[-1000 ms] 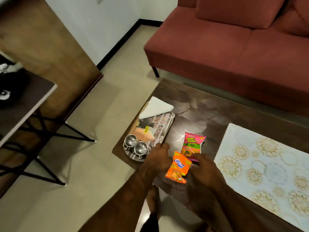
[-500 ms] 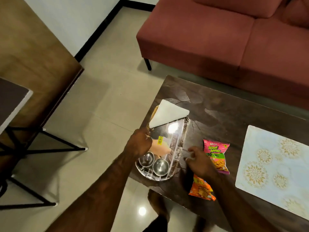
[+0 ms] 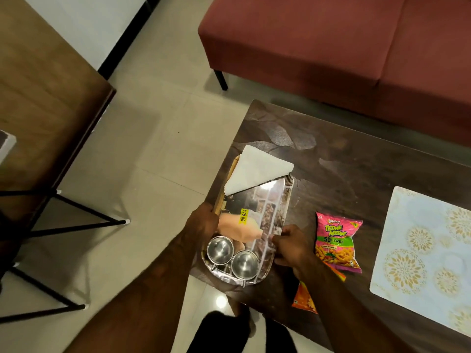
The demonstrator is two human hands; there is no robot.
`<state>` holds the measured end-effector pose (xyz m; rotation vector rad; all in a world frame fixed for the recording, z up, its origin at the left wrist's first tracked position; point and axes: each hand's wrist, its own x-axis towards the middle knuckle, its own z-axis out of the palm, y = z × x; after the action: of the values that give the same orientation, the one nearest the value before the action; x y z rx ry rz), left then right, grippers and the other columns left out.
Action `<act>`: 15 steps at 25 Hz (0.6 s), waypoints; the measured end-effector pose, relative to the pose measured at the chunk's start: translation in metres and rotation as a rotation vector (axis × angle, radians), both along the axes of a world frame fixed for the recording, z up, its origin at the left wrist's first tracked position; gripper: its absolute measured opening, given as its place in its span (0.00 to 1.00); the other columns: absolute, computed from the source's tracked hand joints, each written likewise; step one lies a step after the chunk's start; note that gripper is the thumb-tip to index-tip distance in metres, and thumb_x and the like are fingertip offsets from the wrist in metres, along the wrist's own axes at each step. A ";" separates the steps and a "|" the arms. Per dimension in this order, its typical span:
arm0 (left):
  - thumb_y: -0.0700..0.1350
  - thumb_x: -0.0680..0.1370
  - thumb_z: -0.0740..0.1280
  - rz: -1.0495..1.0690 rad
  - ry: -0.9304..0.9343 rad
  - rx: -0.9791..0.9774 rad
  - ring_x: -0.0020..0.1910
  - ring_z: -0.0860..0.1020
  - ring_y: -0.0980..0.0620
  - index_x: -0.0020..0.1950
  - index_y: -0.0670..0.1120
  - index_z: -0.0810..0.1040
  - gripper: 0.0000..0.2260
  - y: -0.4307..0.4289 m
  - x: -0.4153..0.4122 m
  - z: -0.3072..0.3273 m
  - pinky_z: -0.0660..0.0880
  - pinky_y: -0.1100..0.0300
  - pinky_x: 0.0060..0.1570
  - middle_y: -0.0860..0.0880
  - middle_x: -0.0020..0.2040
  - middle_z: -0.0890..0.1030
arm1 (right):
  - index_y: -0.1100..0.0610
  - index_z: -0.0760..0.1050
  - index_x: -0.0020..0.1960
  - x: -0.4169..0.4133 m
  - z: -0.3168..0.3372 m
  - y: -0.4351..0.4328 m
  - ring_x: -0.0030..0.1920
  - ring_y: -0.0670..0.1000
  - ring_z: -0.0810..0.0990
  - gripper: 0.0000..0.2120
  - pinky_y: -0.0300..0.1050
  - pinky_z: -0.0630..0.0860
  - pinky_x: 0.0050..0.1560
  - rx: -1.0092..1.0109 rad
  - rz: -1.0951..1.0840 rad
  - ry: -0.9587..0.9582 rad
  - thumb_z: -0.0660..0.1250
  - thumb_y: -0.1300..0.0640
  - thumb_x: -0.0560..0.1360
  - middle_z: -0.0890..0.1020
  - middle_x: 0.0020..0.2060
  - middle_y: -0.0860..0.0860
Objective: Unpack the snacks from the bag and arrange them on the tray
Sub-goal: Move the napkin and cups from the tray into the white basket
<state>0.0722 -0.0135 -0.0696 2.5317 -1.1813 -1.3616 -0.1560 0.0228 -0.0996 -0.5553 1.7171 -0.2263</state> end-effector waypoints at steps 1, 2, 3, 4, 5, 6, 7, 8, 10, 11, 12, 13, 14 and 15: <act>0.41 0.78 0.64 -0.014 0.024 -0.002 0.58 0.80 0.39 0.61 0.42 0.79 0.12 -0.001 0.002 -0.003 0.76 0.48 0.62 0.40 0.59 0.82 | 0.57 0.74 0.62 0.001 -0.001 -0.001 0.44 0.53 0.84 0.13 0.45 0.82 0.37 0.008 -0.028 -0.027 0.72 0.59 0.80 0.86 0.54 0.59; 0.41 0.78 0.64 -0.022 0.042 0.005 0.57 0.80 0.39 0.60 0.43 0.80 0.12 -0.001 0.004 -0.006 0.77 0.47 0.61 0.41 0.58 0.82 | 0.57 0.74 0.64 0.003 -0.003 -0.001 0.47 0.55 0.85 0.14 0.49 0.84 0.38 0.009 -0.056 -0.041 0.72 0.60 0.80 0.86 0.55 0.60; 0.40 0.78 0.64 -0.003 0.061 0.009 0.56 0.81 0.38 0.58 0.42 0.80 0.11 -0.001 0.005 -0.009 0.78 0.46 0.59 0.41 0.56 0.82 | 0.58 0.74 0.64 0.003 -0.005 -0.001 0.50 0.58 0.86 0.13 0.55 0.86 0.42 0.003 -0.080 -0.041 0.71 0.61 0.81 0.85 0.56 0.60; 0.38 0.78 0.63 0.034 0.093 0.006 0.53 0.81 0.38 0.55 0.42 0.80 0.09 0.001 0.005 -0.011 0.79 0.47 0.54 0.41 0.53 0.82 | 0.57 0.75 0.64 0.003 -0.009 0.000 0.54 0.61 0.87 0.11 0.62 0.87 0.48 -0.008 -0.088 -0.027 0.69 0.63 0.82 0.85 0.57 0.61; 0.37 0.78 0.63 0.050 0.115 -0.006 0.50 0.81 0.39 0.51 0.42 0.80 0.07 0.002 0.006 -0.015 0.80 0.50 0.47 0.42 0.49 0.82 | 0.56 0.76 0.63 0.003 -0.013 0.002 0.56 0.63 0.87 0.10 0.67 0.85 0.53 -0.022 -0.088 -0.010 0.67 0.64 0.82 0.86 0.57 0.61; 0.36 0.78 0.63 0.059 0.128 -0.023 0.46 0.80 0.41 0.49 0.43 0.79 0.06 0.004 0.008 -0.019 0.79 0.54 0.41 0.43 0.45 0.81 | 0.55 0.77 0.63 0.003 -0.017 0.004 0.57 0.64 0.87 0.11 0.70 0.84 0.55 -0.034 -0.082 0.010 0.66 0.65 0.83 0.86 0.57 0.60; 0.35 0.79 0.62 0.053 0.124 -0.033 0.44 0.79 0.43 0.49 0.43 0.78 0.06 0.004 0.011 -0.023 0.77 0.58 0.36 0.45 0.44 0.80 | 0.55 0.78 0.63 0.002 -0.020 0.006 0.57 0.65 0.87 0.12 0.70 0.84 0.56 -0.050 -0.074 0.035 0.66 0.65 0.82 0.87 0.57 0.60; 0.34 0.79 0.61 0.073 0.141 -0.039 0.44 0.77 0.42 0.51 0.42 0.77 0.06 0.003 0.014 -0.027 0.77 0.60 0.33 0.45 0.43 0.78 | 0.56 0.79 0.65 0.001 -0.022 0.006 0.57 0.65 0.87 0.13 0.70 0.84 0.57 -0.070 -0.055 0.068 0.67 0.65 0.81 0.87 0.57 0.60; 0.31 0.80 0.61 0.081 0.184 -0.033 0.48 0.77 0.36 0.56 0.39 0.75 0.08 0.003 0.018 -0.036 0.80 0.57 0.38 0.43 0.47 0.78 | 0.57 0.80 0.66 -0.002 -0.024 0.008 0.57 0.64 0.87 0.15 0.68 0.84 0.58 -0.100 -0.039 0.128 0.68 0.64 0.80 0.87 0.57 0.60; 0.31 0.79 0.63 0.051 0.168 -0.007 0.50 0.78 0.33 0.60 0.39 0.74 0.11 0.003 0.018 -0.039 0.81 0.51 0.44 0.40 0.50 0.78 | 0.58 0.81 0.66 -0.006 -0.025 0.009 0.56 0.64 0.87 0.15 0.67 0.84 0.57 -0.110 -0.046 0.147 0.69 0.64 0.80 0.87 0.56 0.59; 0.32 0.78 0.65 0.021 0.156 0.024 0.49 0.80 0.34 0.62 0.40 0.73 0.13 0.004 0.017 -0.041 0.81 0.50 0.45 0.39 0.52 0.78 | 0.58 0.81 0.65 -0.010 -0.025 0.011 0.55 0.63 0.87 0.15 0.66 0.85 0.57 -0.118 -0.045 0.160 0.69 0.64 0.79 0.88 0.55 0.59; 0.33 0.77 0.67 -0.007 0.159 0.055 0.45 0.81 0.37 0.60 0.42 0.74 0.13 0.004 0.015 -0.042 0.80 0.53 0.41 0.39 0.52 0.79 | 0.59 0.82 0.64 -0.015 -0.025 0.011 0.54 0.63 0.87 0.14 0.64 0.85 0.57 -0.126 -0.039 0.173 0.70 0.64 0.79 0.88 0.54 0.60; 0.35 0.77 0.69 -0.039 0.167 0.063 0.39 0.80 0.43 0.56 0.43 0.75 0.10 0.003 0.014 -0.044 0.77 0.58 0.34 0.40 0.50 0.80 | 0.59 0.83 0.62 -0.020 -0.025 0.012 0.53 0.62 0.88 0.12 0.63 0.85 0.57 -0.132 -0.031 0.186 0.70 0.64 0.79 0.88 0.53 0.60; 0.37 0.77 0.70 -0.076 0.161 0.067 0.35 0.79 0.47 0.52 0.45 0.75 0.08 0.002 0.012 -0.046 0.74 0.61 0.28 0.41 0.48 0.81 | 0.58 0.83 0.59 -0.025 -0.025 0.011 0.52 0.62 0.88 0.10 0.63 0.85 0.57 -0.134 -0.024 0.195 0.71 0.64 0.79 0.89 0.52 0.60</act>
<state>0.0838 -0.0118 -0.1154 2.3879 -1.2331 -1.6136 -0.1809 0.0339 -0.1243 -0.6732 1.9081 -0.3149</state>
